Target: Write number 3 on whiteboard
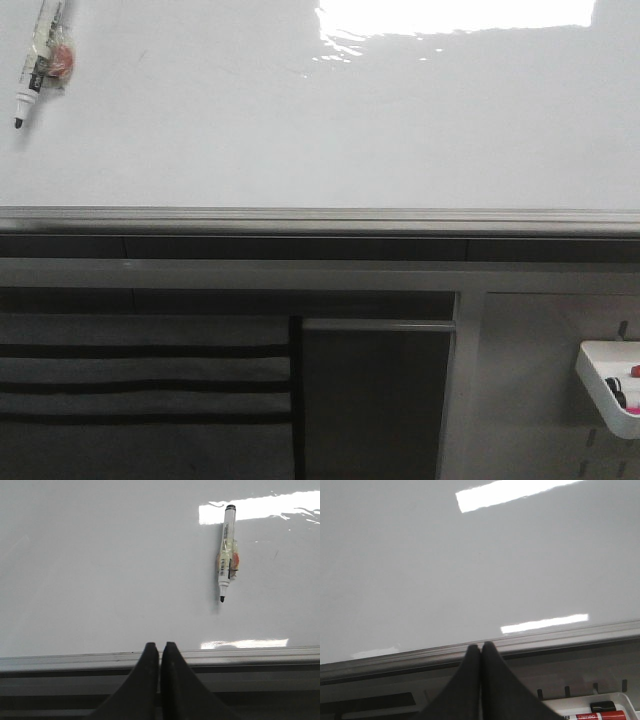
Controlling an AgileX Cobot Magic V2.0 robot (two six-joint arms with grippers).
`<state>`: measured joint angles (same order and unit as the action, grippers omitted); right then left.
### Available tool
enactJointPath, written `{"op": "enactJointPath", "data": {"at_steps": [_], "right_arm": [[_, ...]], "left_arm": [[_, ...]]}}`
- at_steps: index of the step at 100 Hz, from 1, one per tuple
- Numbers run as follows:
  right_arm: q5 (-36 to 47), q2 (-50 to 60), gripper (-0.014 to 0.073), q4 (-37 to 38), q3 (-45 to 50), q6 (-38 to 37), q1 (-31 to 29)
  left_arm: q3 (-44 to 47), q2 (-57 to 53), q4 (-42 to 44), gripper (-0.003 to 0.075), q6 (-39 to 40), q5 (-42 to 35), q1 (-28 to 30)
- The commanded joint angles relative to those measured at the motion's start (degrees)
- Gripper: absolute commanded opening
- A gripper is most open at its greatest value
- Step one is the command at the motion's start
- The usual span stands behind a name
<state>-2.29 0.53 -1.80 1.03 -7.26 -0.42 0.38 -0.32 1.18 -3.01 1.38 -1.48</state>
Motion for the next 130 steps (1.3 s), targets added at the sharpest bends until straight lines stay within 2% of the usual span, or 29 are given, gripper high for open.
{"op": "enactJointPath", "data": {"at_steps": [1, 11, 22, 56, 77, 97, 113, 120, 130], "right_arm": [[4.65, 1.22, -0.0066, 0.59, 1.07, 0.11, -0.28], [4.76, 1.22, -0.0066, 1.11, 1.07, 0.39, -0.28], [4.39, 1.22, -0.0066, 6.28, 1.07, 1.20, -0.28], [4.73, 1.22, -0.0066, 6.28, 1.07, 1.20, -0.28], [4.15, 1.22, -0.0066, 5.49, -1.40, 1.20, -0.28], [-7.38, -0.44, -0.0066, 4.73, -13.11, 1.20, -0.28], [-16.30, -6.97, -0.0066, 4.73, -23.77, 1.72, -0.28], [-17.14, -10.37, -0.0066, 4.73, -27.08, 2.11, -0.28], [-16.38, -13.62, -0.0066, 4.60, -29.48, 2.11, -0.28]], "left_arm": [[0.15, -1.74, -0.10, -0.0018, 0.51, -4.68, 0.08], [0.15, -1.74, -0.10, -0.0018, 0.51, -4.68, 0.08], [0.15, -1.74, -0.10, -0.0018, 0.51, -4.68, 0.08], [0.15, -1.74, -0.21, -0.0018, 0.51, -5.41, 0.08], [-2.72, -1.74, -6.18, -0.0018, 0.51, -8.05, 0.08], [-17.26, 0.68, -6.18, -0.0018, 0.51, 6.34, 0.08], [-30.08, 8.25, -5.94, -0.0018, -0.19, 18.56, 0.08], [-33.76, 11.78, -5.94, -0.0018, -0.19, 20.82, 0.08], [-35.75, 15.19, -5.94, -0.0018, -0.19, 20.01, 0.08]]}}
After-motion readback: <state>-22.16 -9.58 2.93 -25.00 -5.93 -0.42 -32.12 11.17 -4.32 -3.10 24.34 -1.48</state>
